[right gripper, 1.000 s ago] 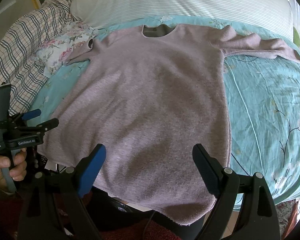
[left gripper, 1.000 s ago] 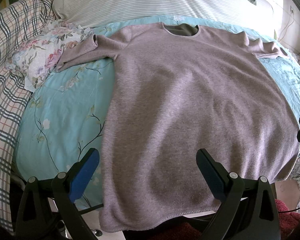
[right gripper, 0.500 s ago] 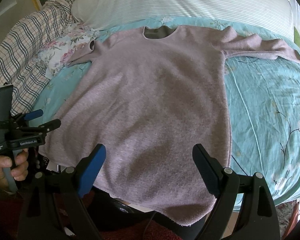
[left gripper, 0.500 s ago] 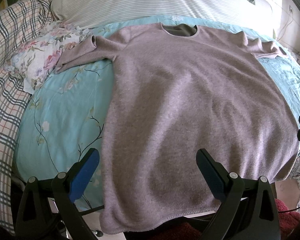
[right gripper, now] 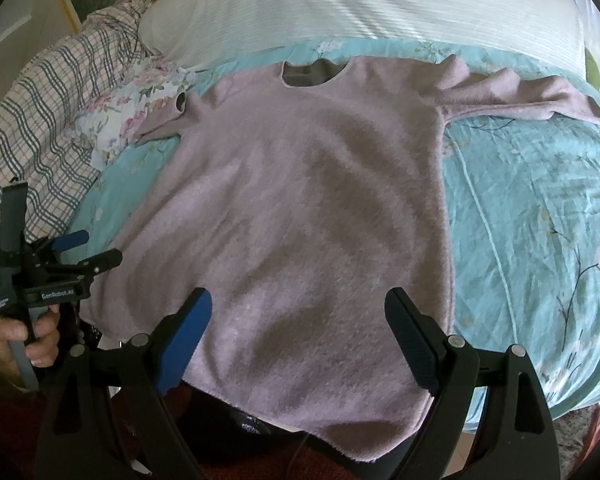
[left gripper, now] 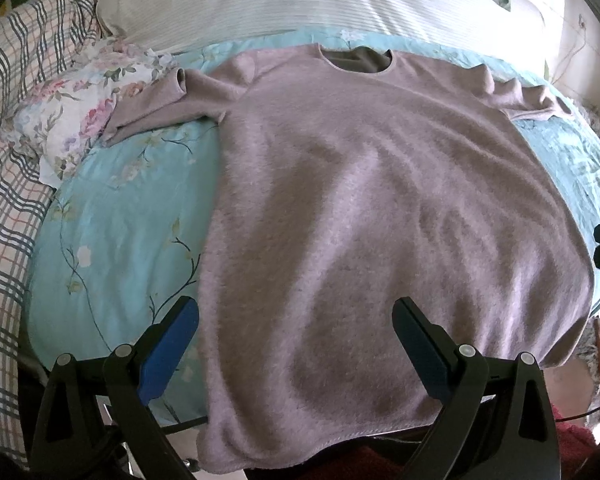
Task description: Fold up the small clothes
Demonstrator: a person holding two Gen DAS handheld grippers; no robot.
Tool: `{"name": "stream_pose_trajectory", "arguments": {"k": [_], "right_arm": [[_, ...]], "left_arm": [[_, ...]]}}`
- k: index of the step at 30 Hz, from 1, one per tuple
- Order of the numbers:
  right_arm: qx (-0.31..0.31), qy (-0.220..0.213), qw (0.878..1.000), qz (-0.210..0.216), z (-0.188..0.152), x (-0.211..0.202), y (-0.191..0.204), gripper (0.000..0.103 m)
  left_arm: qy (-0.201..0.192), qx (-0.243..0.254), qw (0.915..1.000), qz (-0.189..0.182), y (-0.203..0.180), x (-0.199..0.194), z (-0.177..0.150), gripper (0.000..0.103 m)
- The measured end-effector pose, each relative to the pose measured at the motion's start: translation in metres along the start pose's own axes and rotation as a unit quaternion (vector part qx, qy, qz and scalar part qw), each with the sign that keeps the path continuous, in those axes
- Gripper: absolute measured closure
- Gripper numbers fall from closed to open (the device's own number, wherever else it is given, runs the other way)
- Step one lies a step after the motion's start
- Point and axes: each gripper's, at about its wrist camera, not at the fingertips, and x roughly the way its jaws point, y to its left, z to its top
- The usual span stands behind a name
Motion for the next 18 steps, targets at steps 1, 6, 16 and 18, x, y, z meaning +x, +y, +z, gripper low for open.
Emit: {"name": "stream_pose_trajectory", "arguments": {"k": [1, 6, 16, 18], "right_arm": [[0.006, -0.001, 1.000, 0.003, 0.002, 0.000, -0.003, 0.015], [0.045, -0.013, 0.999, 0.015, 0.010, 0.001, -0.027, 0.015], [0.080, -0.049, 0.996, -0.005, 0.027, 0.003, -0.078, 0.015], [0.087, -0.060, 0.994, -0.014, 0.033, 0.004, -0.094, 0.015]], "left_arm": [[-0.002, -0.001, 1.0000, -0.001, 0.001, 0.000, 0.001, 0.005], [0.003, -0.004, 1.0000, -0.001, 0.004, 0.005, 0.009, 0.005], [-0.041, -0.018, 0.9982, 0.040, 0.003, 0.017, 0.023, 0.005], [-0.032, -0.027, 0.9988, 0.027, 0.003, 0.022, 0.028, 0.005]]}}
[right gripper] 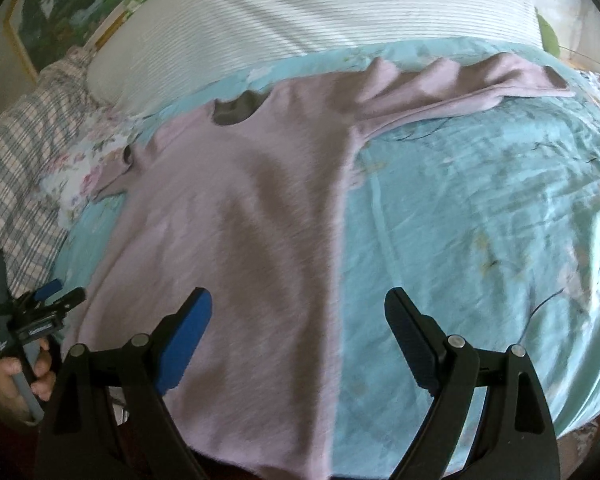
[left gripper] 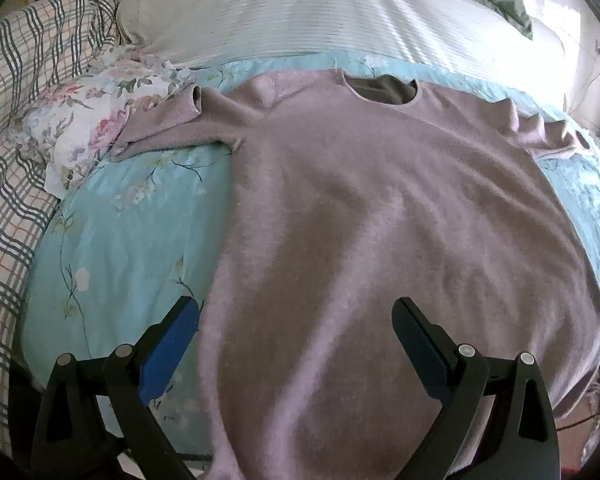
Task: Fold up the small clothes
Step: 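Grasp the sweater sleeve cuff with the right gripper and lift it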
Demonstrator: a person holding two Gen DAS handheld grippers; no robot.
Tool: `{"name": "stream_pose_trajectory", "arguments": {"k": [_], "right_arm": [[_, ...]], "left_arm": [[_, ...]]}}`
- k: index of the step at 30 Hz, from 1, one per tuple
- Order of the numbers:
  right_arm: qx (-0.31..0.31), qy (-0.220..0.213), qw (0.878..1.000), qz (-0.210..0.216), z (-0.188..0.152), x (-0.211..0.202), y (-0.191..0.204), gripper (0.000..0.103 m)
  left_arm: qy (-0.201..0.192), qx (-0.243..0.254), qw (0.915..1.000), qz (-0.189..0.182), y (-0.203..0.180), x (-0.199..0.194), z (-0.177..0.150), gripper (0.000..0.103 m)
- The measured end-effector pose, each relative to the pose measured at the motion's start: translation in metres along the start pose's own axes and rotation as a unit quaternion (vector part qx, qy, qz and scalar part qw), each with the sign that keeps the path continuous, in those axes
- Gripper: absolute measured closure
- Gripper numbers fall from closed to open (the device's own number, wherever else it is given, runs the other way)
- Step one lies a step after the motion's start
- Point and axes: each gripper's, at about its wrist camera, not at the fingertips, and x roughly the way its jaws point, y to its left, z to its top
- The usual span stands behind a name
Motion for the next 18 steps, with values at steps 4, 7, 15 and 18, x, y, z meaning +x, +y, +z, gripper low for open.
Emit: {"name": "stream_pose_trajectory", "arguments": {"k": [4, 7, 15, 18], "right_arm": [[0.022, -0.021, 0.999, -0.029, 0.026, 0.006, -0.037, 0.015], [0.047, -0.058, 0.995, -0.063, 0.057, 0.004, -0.072, 0.016], [0.117, -0.118, 0.977, -0.134, 0.155, 0.021, -0.169, 0.041], [0.183, -0.148, 0.963, -0.133, 0.186, 0.023, -0.225, 0.050]], "left_arm": [[0.046, 0.027, 0.9985, -0.010, -0.008, 0.017, 0.012, 0.005], [0.064, 0.025, 0.9975, -0.018, -0.011, 0.026, 0.018, 0.005], [0.068, 0.035, 0.9967, -0.028, -0.028, 0.043, 0.036, 0.005], [0.077, 0.038, 0.9958, -0.032, -0.035, 0.054, 0.044, 0.005]]}}
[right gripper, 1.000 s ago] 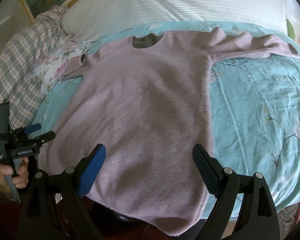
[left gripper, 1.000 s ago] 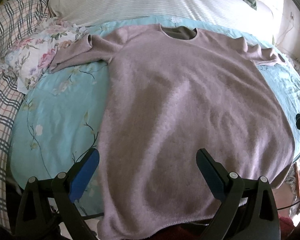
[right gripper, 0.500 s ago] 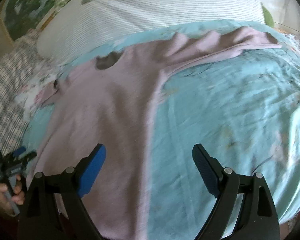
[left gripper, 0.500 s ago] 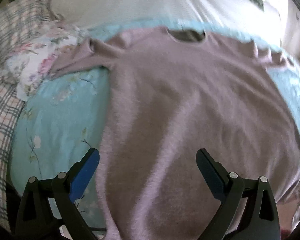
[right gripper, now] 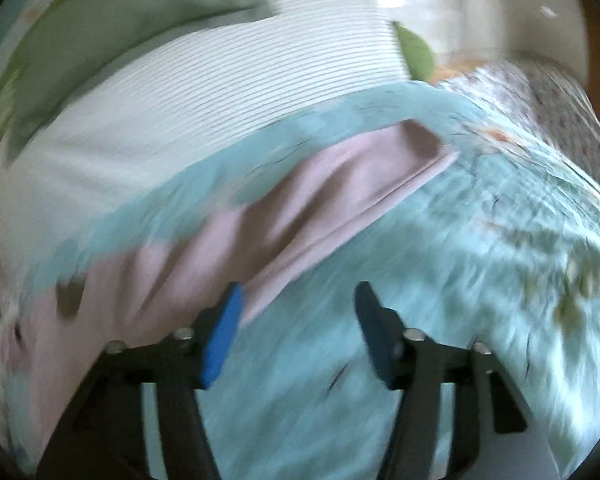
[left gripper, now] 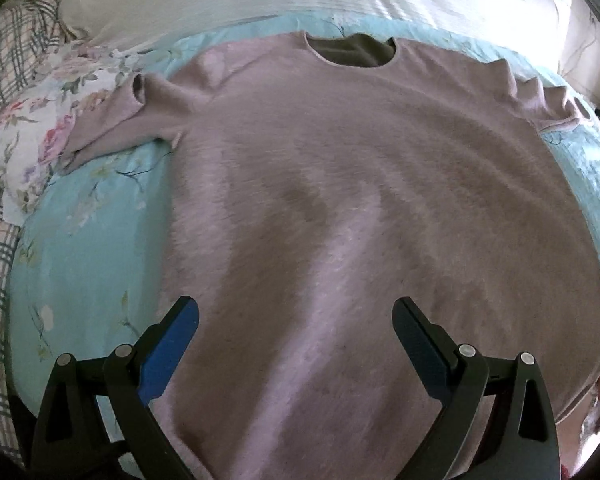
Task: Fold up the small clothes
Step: 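Grasp the sweater sleeve cuff with the right gripper and lift it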
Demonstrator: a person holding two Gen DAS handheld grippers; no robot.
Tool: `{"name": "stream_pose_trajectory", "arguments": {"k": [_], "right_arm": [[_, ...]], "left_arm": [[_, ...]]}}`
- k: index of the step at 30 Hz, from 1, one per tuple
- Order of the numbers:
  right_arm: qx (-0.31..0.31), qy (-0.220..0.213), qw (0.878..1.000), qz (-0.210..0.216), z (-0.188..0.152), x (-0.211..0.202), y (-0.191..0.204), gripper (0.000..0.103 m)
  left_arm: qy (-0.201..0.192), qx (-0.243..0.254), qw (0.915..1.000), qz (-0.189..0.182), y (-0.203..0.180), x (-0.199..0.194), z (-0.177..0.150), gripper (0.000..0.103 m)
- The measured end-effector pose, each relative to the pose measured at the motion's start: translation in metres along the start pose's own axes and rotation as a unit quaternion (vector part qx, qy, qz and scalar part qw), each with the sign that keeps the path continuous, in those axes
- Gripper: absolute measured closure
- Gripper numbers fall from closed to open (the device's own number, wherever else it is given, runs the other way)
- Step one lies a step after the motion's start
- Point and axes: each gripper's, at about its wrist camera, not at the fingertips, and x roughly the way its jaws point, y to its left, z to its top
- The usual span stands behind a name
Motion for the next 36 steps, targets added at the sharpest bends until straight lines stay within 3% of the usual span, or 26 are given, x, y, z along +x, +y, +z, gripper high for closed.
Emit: {"name": "stream_pose_trajectory", "arguments": {"k": [5, 10, 13, 15, 16, 20, 24, 27, 30, 36], "right_arm": [[0.069, -0.027, 0.997, -0.021, 0.053, 0.045, -0.047, 0.053], [0.123, -0.025, 0.991, -0.053, 0.077, 0.081, -0.091, 0.056], [0.131, -0.033, 0.989, -0.053, 0.086, 0.091, -0.102, 0.070], [0.128, -0.032, 0.990, -0.041, 0.089, 0.090, -0.100, 0.097], [0.120, -0.038, 0.992, -0.028, 0.089, 0.084, -0.094, 0.097], [0.074, -0.050, 0.995, 0.038, 0.084, 0.056, -0.050, 0.097], [0.019, -0.022, 0.990, 0.135, 0.059, 0.030, 0.029, 0.097], [-0.010, 0.022, 0.977, 0.210, 0.027, 0.024, 0.099, 0.097], [-0.024, 0.080, 0.956, 0.283, -0.013, 0.033, 0.176, 0.097], [-0.033, 0.169, 0.914, 0.368, -0.081, 0.068, 0.301, 0.097]], "left_arm": [[0.017, 0.007, 0.9998, 0.001, -0.007, 0.018, 0.013, 0.005], [0.030, 0.010, 0.9995, -0.003, -0.018, 0.030, 0.023, 0.005], [0.035, 0.012, 0.9993, -0.010, -0.024, 0.035, 0.028, 0.005], [0.033, 0.014, 0.9992, -0.017, -0.027, 0.037, 0.032, 0.005], [0.031, 0.015, 0.9993, -0.018, -0.027, 0.038, 0.033, 0.005], [0.026, 0.016, 0.9991, -0.029, -0.030, 0.040, 0.036, 0.005], [0.012, 0.014, 0.9992, -0.036, -0.026, 0.034, 0.033, 0.005], [-0.002, 0.007, 0.9992, -0.041, -0.019, 0.026, 0.031, 0.005], [-0.013, -0.006, 0.9988, -0.048, -0.010, 0.018, 0.032, 0.005], [-0.031, -0.043, 0.9959, -0.074, 0.020, 0.010, 0.038, 0.005]]}}
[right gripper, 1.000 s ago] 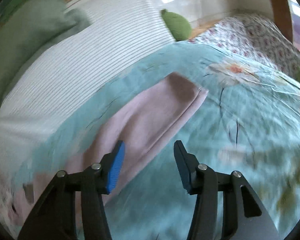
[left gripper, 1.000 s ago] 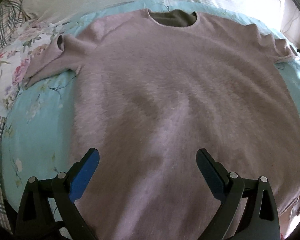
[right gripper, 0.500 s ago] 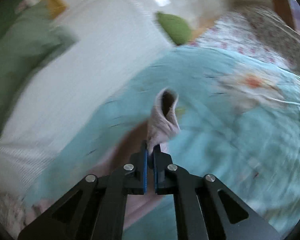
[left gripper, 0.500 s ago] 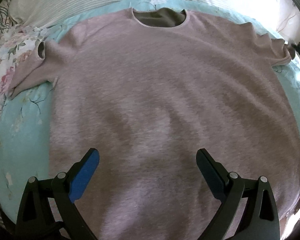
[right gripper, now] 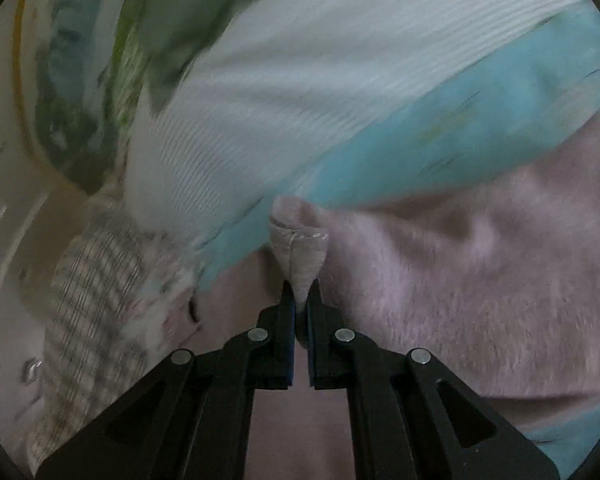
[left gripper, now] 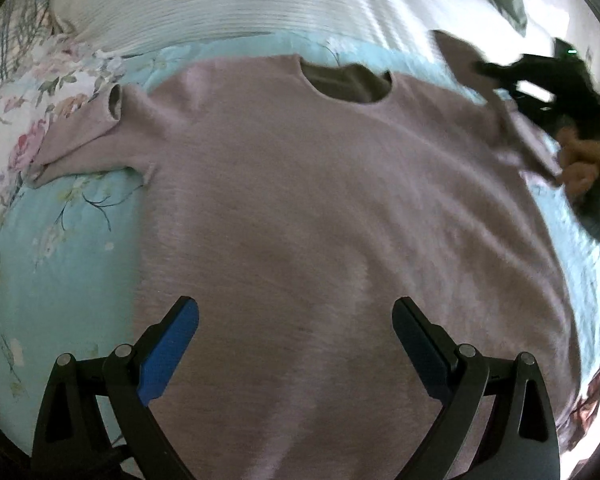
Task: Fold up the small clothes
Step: 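Grasp the sweater sleeve cuff with the right gripper and lift it, then fold the held sleeve across the sweater body with the right gripper, release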
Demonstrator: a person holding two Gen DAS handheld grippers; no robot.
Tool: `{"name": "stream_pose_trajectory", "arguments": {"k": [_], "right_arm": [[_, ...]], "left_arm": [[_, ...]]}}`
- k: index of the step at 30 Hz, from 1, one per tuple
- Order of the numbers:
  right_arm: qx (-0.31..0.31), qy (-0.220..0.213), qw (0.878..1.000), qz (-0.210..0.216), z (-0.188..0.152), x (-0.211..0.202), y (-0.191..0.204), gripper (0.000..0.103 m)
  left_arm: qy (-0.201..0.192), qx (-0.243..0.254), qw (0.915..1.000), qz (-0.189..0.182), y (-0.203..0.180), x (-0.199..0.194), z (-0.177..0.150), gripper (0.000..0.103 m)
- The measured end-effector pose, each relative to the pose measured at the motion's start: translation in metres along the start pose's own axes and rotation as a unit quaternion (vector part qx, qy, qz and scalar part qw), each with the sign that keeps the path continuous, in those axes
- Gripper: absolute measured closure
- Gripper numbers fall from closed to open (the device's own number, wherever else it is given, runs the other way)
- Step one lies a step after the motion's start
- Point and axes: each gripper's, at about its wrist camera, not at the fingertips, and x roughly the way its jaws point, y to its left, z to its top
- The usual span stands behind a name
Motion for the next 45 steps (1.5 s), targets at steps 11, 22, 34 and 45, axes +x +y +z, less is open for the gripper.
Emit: {"name": "stream_pose_trajectory", "arguments": {"k": [11, 22, 34, 45], "right_arm": [[-0.013, 0.143, 0.987, 0.072, -0.073, 0.174, 0.080, 0.096], [0.015, 0.120, 0.990, 0.069, -0.068, 0.137, 0.067, 0.048], [0.019, -0.037, 0.999, -0.002, -0.074, -0.051, 0.033, 0.048], [0.019, -0.079, 0.985, -0.153, -0.036, -0.095, -0.031, 0.048]], "left_arm": [[-0.001, -0.032, 0.9988, -0.036, 0.042, 0.029, 0.025, 0.005], [0.005, -0.083, 0.9914, -0.101, 0.073, 0.096, 0.095, 0.005], [-0.029, -0.062, 0.9938, -0.087, 0.071, 0.127, 0.144, 0.099], [-0.095, -0.094, 0.9909, 0.015, 0.131, 0.092, 0.149, 0.099]]}}
